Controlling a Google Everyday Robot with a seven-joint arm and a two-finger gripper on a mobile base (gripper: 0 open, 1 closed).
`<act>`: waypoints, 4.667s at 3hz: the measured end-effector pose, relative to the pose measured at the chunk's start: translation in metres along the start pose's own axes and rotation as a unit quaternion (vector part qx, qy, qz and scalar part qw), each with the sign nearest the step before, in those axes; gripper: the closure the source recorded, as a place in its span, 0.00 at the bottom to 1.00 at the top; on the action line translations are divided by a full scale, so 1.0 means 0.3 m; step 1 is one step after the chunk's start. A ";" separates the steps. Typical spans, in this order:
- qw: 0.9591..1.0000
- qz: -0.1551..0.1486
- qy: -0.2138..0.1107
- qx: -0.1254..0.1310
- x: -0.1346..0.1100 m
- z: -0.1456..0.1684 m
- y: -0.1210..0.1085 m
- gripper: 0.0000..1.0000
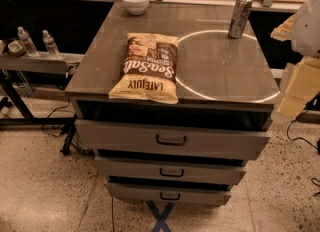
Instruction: Move redbull can near brown chip bag
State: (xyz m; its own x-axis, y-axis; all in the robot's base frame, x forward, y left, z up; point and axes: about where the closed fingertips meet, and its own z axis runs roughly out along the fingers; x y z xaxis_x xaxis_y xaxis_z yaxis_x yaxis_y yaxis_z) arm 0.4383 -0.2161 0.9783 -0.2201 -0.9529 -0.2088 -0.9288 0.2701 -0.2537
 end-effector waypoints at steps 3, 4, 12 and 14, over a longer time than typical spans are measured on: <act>0.998 0.027 -0.062 0.014 -0.020 0.133 -0.208 0.00; 0.991 0.058 -0.095 0.076 -0.012 0.218 -0.497 0.00; 0.841 0.378 -0.329 0.205 0.114 0.690 -1.344 0.00; 0.825 0.376 -0.376 0.193 0.027 0.671 -1.384 0.41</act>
Offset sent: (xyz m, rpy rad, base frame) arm 0.0774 -0.0052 -0.0305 0.1639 -0.0352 -0.0206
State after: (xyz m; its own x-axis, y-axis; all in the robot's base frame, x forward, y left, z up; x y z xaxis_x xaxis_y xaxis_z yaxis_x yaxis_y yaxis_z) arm 0.8822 -0.3081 0.8917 -0.3090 -0.1798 -0.9339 -0.4177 0.9078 -0.0365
